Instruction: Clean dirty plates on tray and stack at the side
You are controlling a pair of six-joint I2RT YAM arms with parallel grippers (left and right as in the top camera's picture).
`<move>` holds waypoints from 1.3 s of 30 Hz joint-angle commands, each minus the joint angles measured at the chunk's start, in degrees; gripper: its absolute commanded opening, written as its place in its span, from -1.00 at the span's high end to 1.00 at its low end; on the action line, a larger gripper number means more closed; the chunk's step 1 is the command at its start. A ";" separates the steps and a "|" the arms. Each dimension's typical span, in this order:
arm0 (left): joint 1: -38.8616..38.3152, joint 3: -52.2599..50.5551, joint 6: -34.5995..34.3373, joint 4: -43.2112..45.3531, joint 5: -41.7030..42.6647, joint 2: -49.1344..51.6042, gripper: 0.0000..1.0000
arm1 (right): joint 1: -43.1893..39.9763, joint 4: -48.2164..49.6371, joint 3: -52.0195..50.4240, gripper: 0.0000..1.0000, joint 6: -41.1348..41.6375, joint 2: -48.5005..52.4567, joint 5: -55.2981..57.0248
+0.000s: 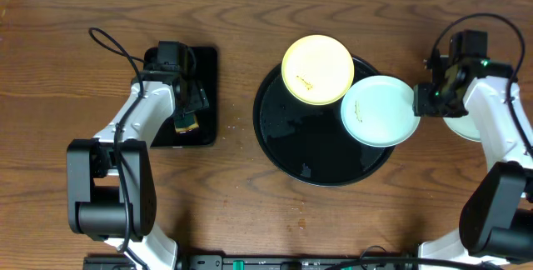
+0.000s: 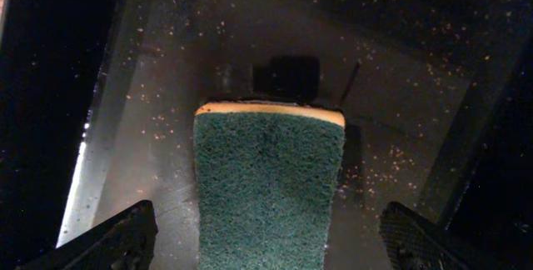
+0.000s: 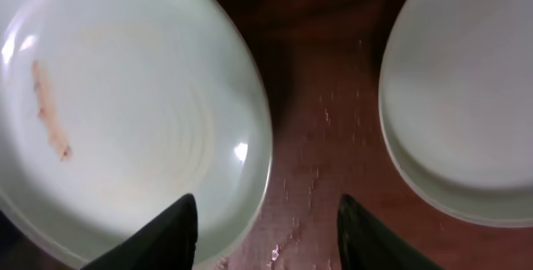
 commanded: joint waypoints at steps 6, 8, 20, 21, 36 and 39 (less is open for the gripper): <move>0.02 -0.22 0.74 -0.07 -0.13 -0.20 -0.72 | 0.13 12.46 -8.92 0.14 1.95 0.02 -1.16; 0.04 -0.22 0.74 -0.07 -0.13 -0.20 -0.72 | 0.15 13.44 -9.51 0.32 1.95 0.02 -1.16; 0.04 -0.22 0.74 -0.07 -0.13 -0.20 -0.72 | 0.15 14.75 -11.34 0.78 2.12 0.02 -1.20; 0.02 -0.22 0.74 -0.09 -0.13 -0.20 -0.72 | 0.15 14.51 -11.34 0.88 2.73 0.00 -1.18; 0.04 -0.22 0.74 -0.09 -0.13 -0.20 -0.72 | 1.05 2.82 -10.60 0.98 10.97 -6.23 -17.88; 0.04 -0.22 0.74 -0.07 -0.13 -0.20 -0.72 | 2.03 -0.98 -10.80 0.97 17.07 -6.27 -17.44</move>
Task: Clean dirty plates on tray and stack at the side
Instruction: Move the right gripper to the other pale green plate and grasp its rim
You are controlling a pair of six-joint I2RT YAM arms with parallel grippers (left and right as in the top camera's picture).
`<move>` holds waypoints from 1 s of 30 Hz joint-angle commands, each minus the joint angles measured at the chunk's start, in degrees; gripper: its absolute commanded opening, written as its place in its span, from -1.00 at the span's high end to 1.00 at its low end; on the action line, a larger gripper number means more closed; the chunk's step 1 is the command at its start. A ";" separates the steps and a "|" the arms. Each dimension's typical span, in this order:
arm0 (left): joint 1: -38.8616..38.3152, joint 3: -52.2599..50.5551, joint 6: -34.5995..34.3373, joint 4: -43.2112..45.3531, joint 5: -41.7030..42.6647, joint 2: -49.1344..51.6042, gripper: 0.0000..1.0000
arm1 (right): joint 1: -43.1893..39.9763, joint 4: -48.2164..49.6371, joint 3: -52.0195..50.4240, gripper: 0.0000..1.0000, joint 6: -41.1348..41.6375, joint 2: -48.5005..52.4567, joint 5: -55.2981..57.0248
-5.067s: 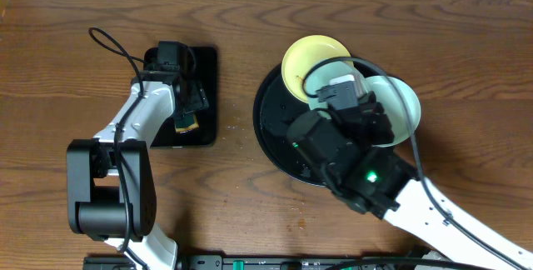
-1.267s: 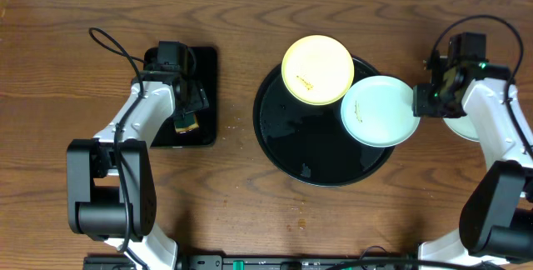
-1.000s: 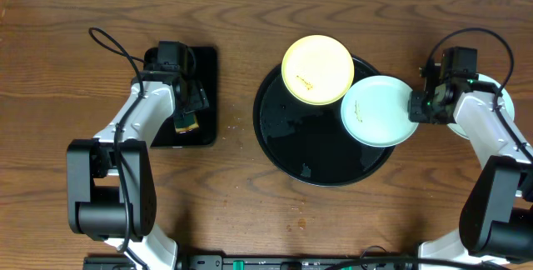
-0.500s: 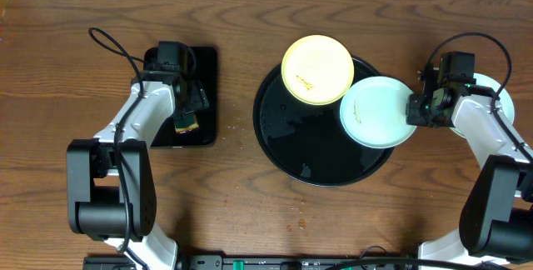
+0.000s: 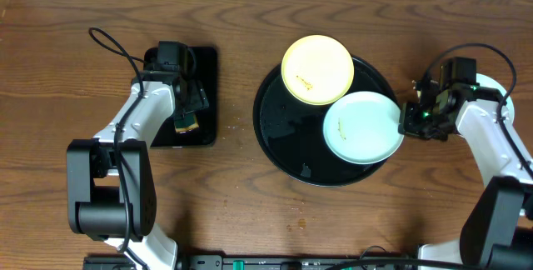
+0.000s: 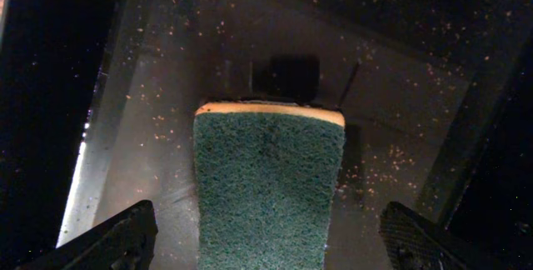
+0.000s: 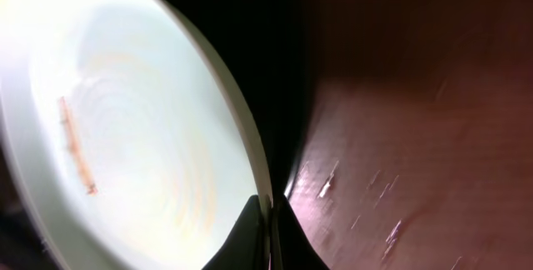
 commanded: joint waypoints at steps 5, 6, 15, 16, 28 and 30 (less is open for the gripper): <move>0.04 -0.22 0.74 -0.11 -0.13 -0.20 -0.72 | 4.37 0.26 -3.32 0.98 14.03 -0.72 -3.67; 0.02 -0.22 0.74 -0.09 -0.13 -0.20 -0.72 | 5.07 1.14 -4.20 0.98 14.80 -0.72 -3.67; 0.04 -0.22 0.74 -0.11 -0.13 -0.20 -0.72 | 13.66 13.00 -10.69 0.97 23.21 -0.72 -0.76; 0.04 -0.22 0.74 -0.09 -0.13 -0.20 -0.72 | 14.62 13.53 -10.73 0.97 23.26 -0.72 0.50; 0.04 -0.22 0.74 -0.09 -0.13 -0.20 -0.72 | 16.70 19.52 -10.62 0.46 8.83 -0.72 2.58; 0.04 -0.22 0.74 -0.09 -0.13 -0.20 -0.72 | 16.15 20.28 -10.64 0.49 8.35 -0.72 2.60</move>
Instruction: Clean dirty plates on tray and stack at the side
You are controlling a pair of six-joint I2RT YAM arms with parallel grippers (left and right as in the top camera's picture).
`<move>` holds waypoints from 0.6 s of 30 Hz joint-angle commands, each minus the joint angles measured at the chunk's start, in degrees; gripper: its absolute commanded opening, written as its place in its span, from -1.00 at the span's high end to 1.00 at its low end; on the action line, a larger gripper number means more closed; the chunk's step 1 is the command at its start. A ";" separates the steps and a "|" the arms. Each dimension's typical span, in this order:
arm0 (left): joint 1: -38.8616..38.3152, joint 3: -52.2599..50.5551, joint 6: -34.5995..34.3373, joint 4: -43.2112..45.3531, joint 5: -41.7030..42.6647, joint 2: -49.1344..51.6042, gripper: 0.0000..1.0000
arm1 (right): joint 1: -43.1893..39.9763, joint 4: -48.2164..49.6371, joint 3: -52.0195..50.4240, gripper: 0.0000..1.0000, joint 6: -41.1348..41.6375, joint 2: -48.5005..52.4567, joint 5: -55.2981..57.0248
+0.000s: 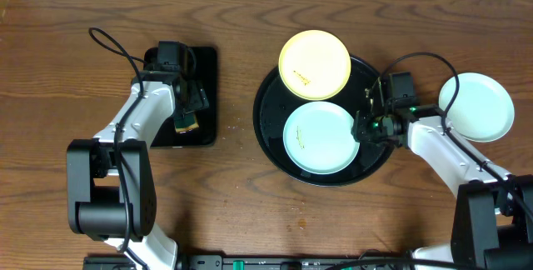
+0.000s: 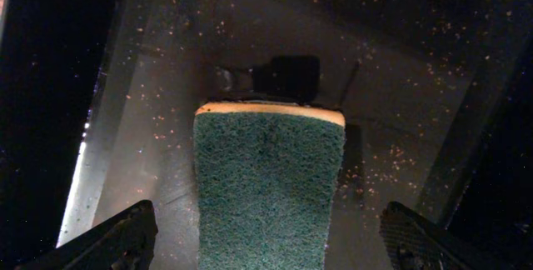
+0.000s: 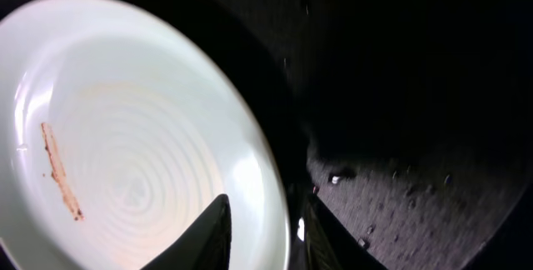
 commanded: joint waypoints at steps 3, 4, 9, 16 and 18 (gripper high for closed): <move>0.04 -0.22 0.74 -0.09 -0.13 -0.20 -0.72 | -0.59 0.83 -0.07 0.53 -4.26 -0.37 0.96; 0.04 -0.22 0.74 -0.09 -0.13 -0.20 -0.72 | -0.46 0.83 -0.07 0.54 -4.59 -0.37 0.94; 0.02 -0.22 0.74 -0.09 -0.13 -0.20 -0.72 | 1.03 0.92 -0.74 0.58 -5.68 -0.37 4.37; 0.04 -0.22 0.74 -0.09 -0.13 -0.20 -0.72 | 2.58 4.87 -3.98 0.58 -5.66 -0.37 8.85; 0.04 -0.22 0.74 -0.09 -0.13 -0.20 -0.72 | 2.58 6.97 -5.27 0.59 -5.46 -0.37 8.83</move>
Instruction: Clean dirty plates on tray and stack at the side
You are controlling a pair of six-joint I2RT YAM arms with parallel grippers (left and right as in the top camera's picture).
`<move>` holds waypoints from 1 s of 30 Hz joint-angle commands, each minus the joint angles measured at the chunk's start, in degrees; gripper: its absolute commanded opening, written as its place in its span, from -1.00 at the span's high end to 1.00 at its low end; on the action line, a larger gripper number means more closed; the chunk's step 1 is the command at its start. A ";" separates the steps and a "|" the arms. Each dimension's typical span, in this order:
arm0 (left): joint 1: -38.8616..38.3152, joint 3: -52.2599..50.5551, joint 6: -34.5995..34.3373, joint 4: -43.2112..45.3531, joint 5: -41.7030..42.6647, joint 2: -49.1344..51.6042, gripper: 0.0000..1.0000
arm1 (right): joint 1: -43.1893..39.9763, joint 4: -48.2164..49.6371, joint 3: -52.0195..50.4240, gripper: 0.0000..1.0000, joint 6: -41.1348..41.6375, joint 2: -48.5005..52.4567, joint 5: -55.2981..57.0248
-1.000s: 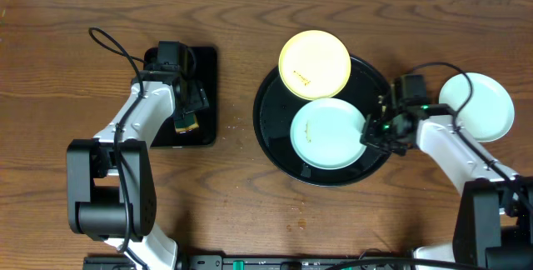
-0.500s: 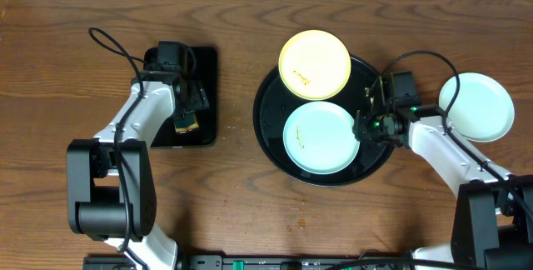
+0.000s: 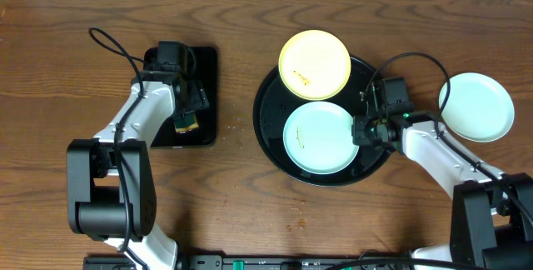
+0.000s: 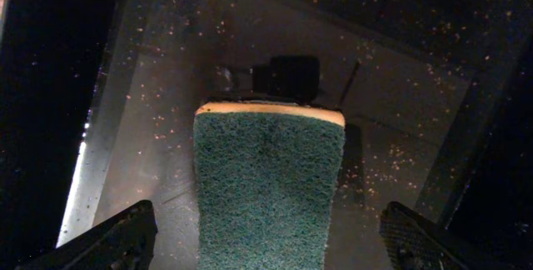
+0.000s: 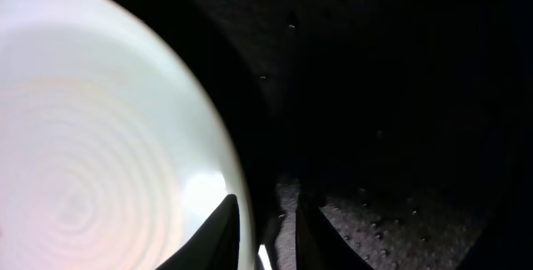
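A round black tray (image 3: 268, 116) holds two dirty plates. The yellow plate (image 3: 314, 64) lies over its far rim. A pale mint plate (image 3: 321, 139) with a brown streak lies flat in the middle. My right gripper (image 3: 364, 131) sits low at the mint plate's right rim (image 5: 225, 170), fingers slightly apart, one over the rim and one outside it. Over at the left, my left gripper (image 4: 271, 238) hangs open above a green sponge (image 4: 268, 178), its fingers wide of both sides.
The sponge lies in a black rectangular tray (image 3: 206, 78) speckled with crumbs. A clean pale plate (image 3: 476, 107) rests on the wooden table right of the round tray. Cables loop from both arms.
My right gripper has edged closer in along the mint plate's right rim, so the streak is out of its view. The plate, the left arm and the sponge have not moved.
The mint plate overhung the tray's right edge with my right gripper open beside it. Then the gripper was shut on its rim and the plate sat further in. Later the plate lay flat mid-tray with the fingers parted, as now. The left arm stayed over the sponge throughout.
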 commanded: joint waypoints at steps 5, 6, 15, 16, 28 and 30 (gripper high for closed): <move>0.04 -0.22 0.74 -0.09 -0.13 -0.20 -0.72 | 0.66 6.86 -5.07 0.74 -0.52 -0.35 1.44; 0.04 -0.22 0.74 -0.09 -0.13 -0.20 -0.72 | 0.79 7.93 -5.55 0.83 -0.55 -0.37 0.68; 0.02 -0.22 0.74 0.52 -0.13 -0.20 -0.72 | 0.96 8.09 -5.75 0.98 -0.57 -0.37 -2.19; 0.04 -0.22 0.83 0.37 -0.13 -0.20 -0.72 | 0.96 7.72 -5.75 0.98 -0.57 -0.37 -2.19; -0.81 -8.81 1.60 6.67 -0.35 0.20 -0.36 | 0.96 8.79 -5.75 0.98 -0.57 -0.37 -2.21; -0.85 -10.16 1.57 8.37 -0.33 0.20 0.12 | 0.96 8.81 -5.75 0.98 -0.57 -0.37 -2.19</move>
